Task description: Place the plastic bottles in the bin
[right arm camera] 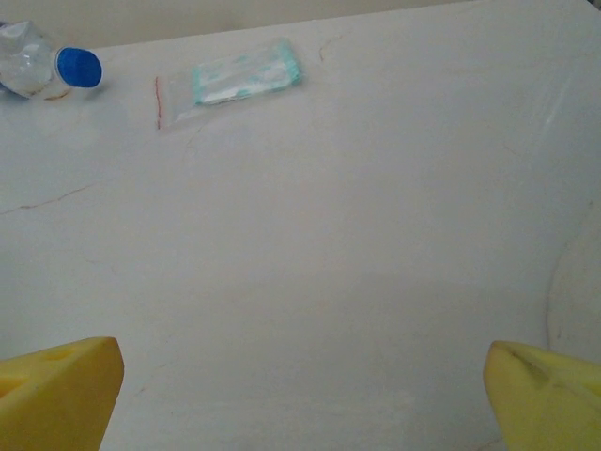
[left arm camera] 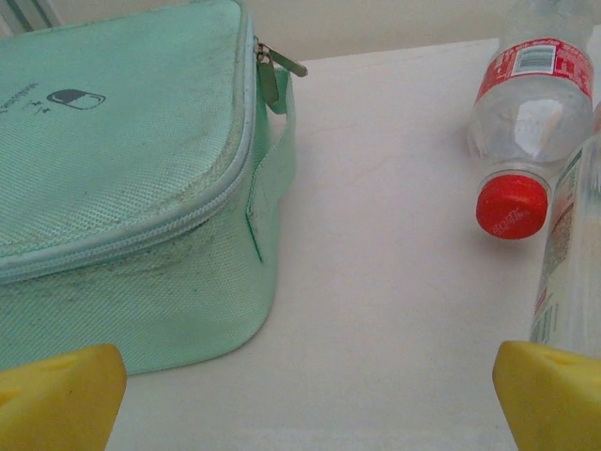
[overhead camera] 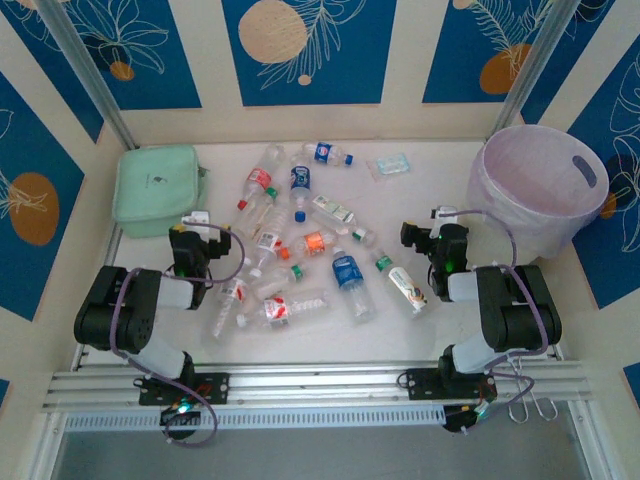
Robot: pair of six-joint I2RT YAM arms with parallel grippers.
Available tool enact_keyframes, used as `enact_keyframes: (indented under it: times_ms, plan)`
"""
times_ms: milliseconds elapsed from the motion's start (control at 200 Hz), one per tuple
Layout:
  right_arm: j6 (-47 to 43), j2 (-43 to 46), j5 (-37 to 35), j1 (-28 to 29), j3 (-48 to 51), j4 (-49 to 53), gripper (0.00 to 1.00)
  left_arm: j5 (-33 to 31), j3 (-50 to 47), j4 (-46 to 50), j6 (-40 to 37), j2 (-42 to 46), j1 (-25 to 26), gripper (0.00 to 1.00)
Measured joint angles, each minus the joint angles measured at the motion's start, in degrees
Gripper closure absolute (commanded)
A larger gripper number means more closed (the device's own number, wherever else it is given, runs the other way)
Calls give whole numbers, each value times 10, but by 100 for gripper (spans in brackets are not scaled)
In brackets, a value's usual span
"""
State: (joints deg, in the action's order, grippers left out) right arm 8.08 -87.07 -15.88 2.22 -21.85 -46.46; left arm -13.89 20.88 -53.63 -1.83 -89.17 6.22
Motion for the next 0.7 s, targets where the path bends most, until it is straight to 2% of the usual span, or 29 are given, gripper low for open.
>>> enact_keyframes:
  times_ms: [80, 210, 450, 555, 600, 695]
  plan:
    - [-10, 18, -10, 15, -14, 42, 1, -5, 17, 69, 2, 30, 0, 0]
    - [-43, 82, -45, 73, -82, 148, 1, -24, 84, 209, 16, 118, 0, 0]
    - [-17, 153, -76, 138, -228, 356, 1, -41, 237, 509, 105, 286, 1, 5]
    - [0, 145, -76, 166, -278, 480, 1, -16, 278, 646, 136, 311, 3, 4]
    - [7, 138, -71, 174, -301, 534, 1, 6, 283, 697, 147, 312, 8, 0]
    - [22, 132, -51, 181, -327, 613, 1, 58, 276, 789, 175, 305, 31, 0]
